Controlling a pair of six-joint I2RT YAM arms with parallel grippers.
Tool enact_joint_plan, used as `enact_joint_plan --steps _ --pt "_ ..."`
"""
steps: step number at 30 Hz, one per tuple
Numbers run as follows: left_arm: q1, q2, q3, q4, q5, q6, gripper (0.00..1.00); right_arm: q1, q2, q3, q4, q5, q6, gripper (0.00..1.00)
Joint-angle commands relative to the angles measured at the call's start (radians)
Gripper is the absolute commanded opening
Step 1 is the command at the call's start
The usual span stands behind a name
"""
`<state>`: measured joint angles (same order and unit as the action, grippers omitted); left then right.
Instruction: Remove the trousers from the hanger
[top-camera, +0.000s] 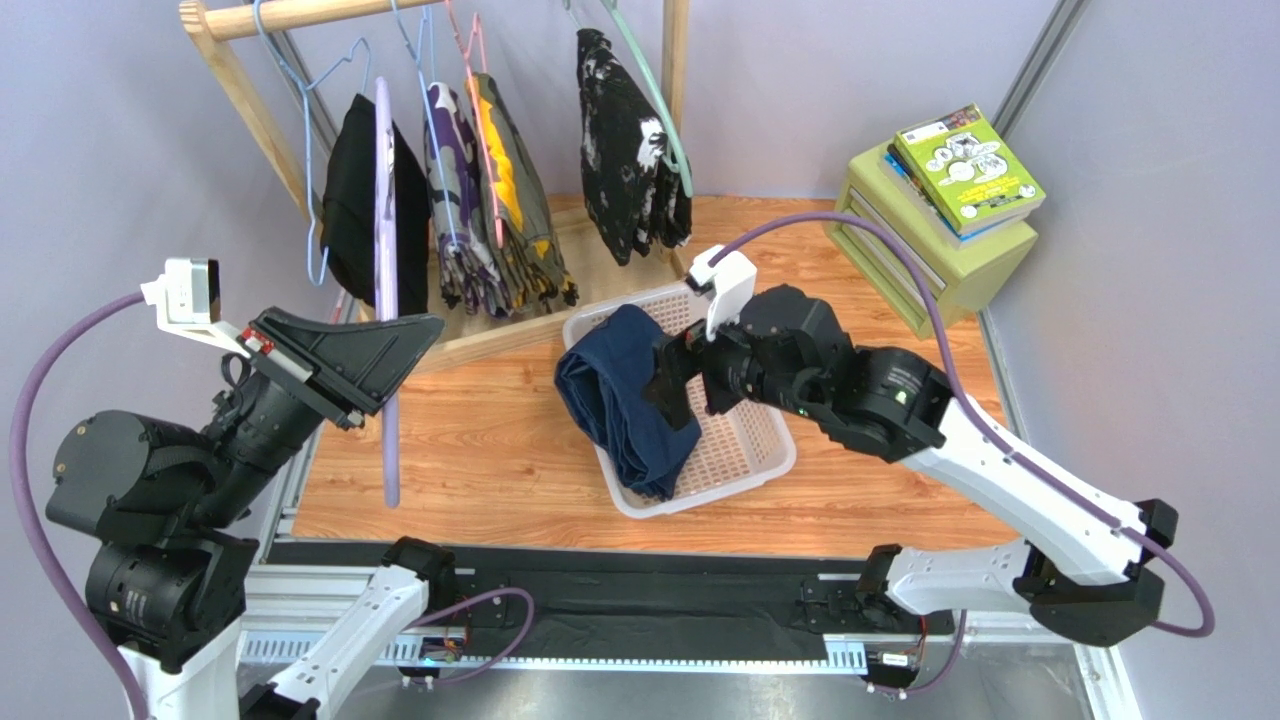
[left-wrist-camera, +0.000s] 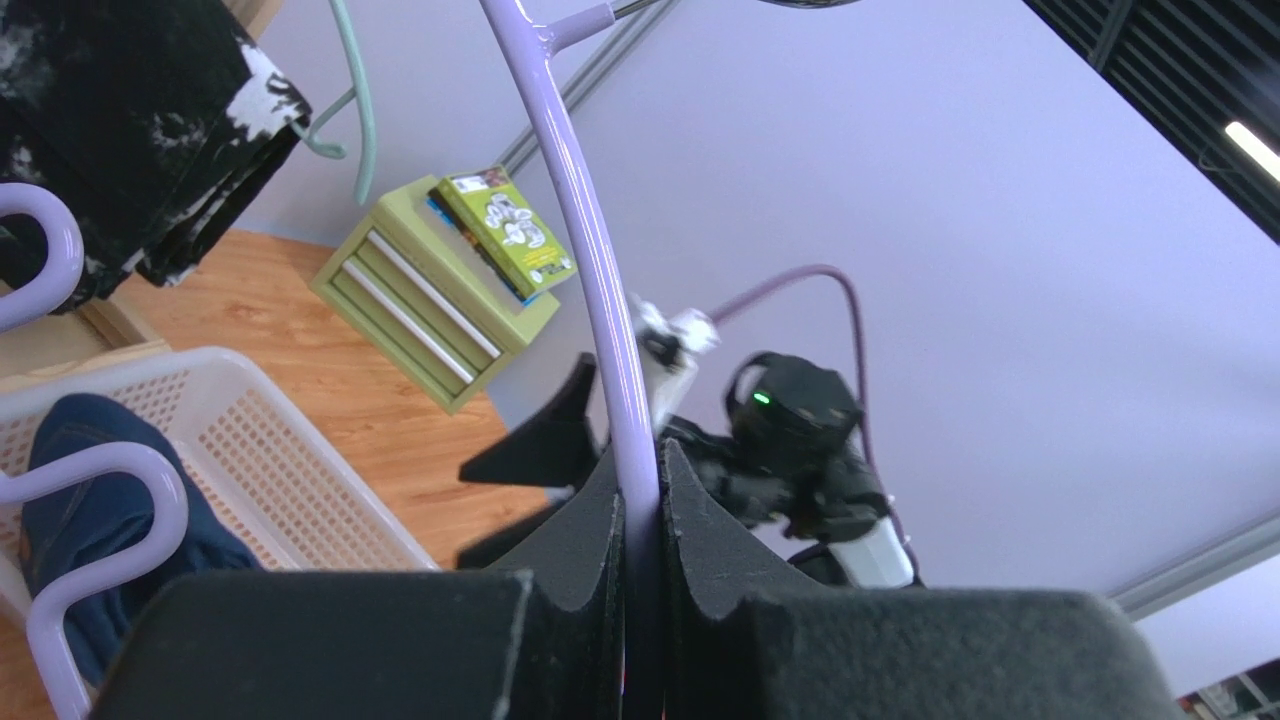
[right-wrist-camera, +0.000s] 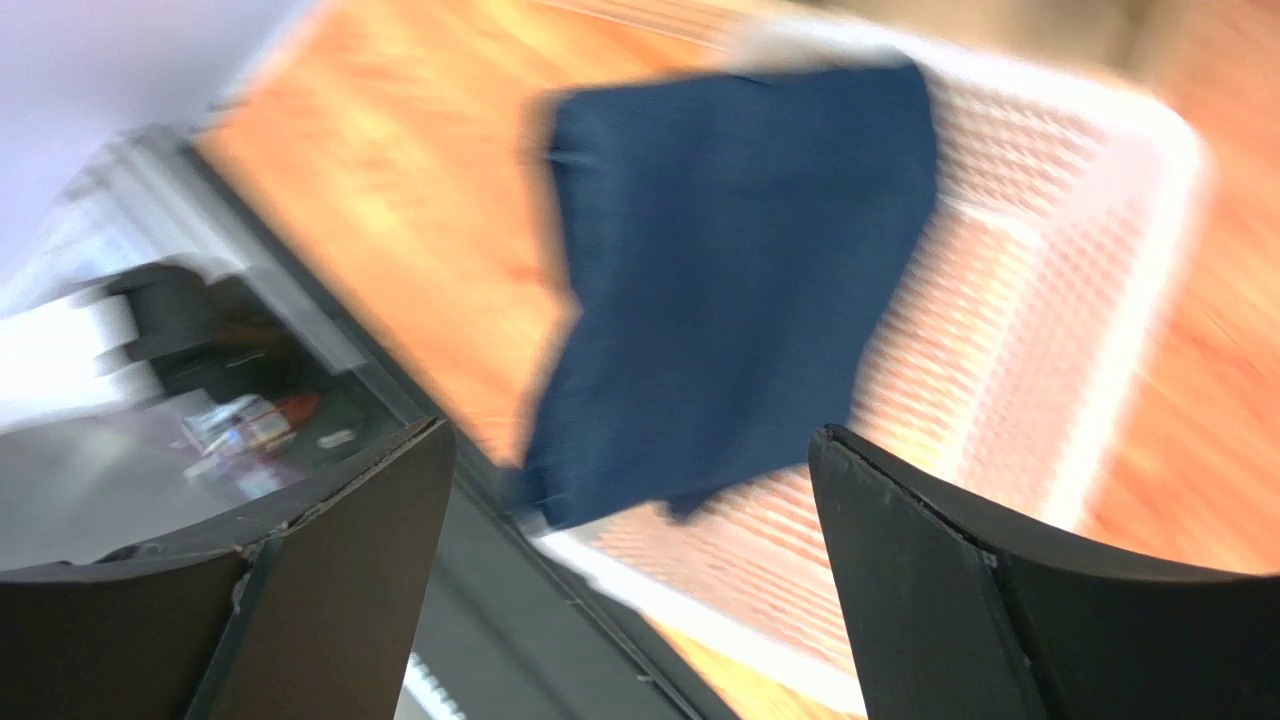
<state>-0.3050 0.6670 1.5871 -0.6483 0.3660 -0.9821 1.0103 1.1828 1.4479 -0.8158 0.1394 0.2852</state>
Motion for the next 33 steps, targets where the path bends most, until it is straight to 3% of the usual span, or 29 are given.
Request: enact_joint_plan --steps 1,5,13,16,17,19,22,23,33 --pt "0.004 0.032 0.025 0.093 -0.036 0.016 0.0 0.2 0.026 0.156 0.061 0.026 -0.06 0.94" --pt "0.006 0.029 0.01 0.091 -0.136 0.039 0.0 0.368 0.095 0.258 0.197 0.065 -0.104 0.94" --pt "0.006 -0.029 -0.05 0.081 -0.307 0.056 0.0 0.445 0.254 0.356 0.533 0.012 -0.084 0.86" --pt "0.004 -0.047 -0.064 0.081 -0.351 0.068 0.0 0.452 0.346 0.436 0.523 0.04 -0.067 0.82" --pt "0.006 -0.049 -0.059 0.078 -0.361 0.078 0.0 0.452 0.365 0.484 0.517 0.035 -0.067 0.74" --pt "0.006 -0.055 -0.055 0.068 -0.364 0.095 0.0 0.453 0.411 0.519 0.514 0.025 -0.058 0.75" --pt "0.006 -0.052 -0.047 0.07 -0.364 0.126 0.0 0.452 0.469 0.598 0.462 0.019 -0.05 0.53" --pt "0.006 -0.047 -0.044 0.07 -0.36 0.138 0.0 0.452 0.483 0.641 0.445 0.022 -0.046 0.51" --pt "0.006 -0.056 -0.053 0.078 -0.312 0.2 0.0 0.452 0.598 0.741 0.405 -0.104 0.04 0.58"
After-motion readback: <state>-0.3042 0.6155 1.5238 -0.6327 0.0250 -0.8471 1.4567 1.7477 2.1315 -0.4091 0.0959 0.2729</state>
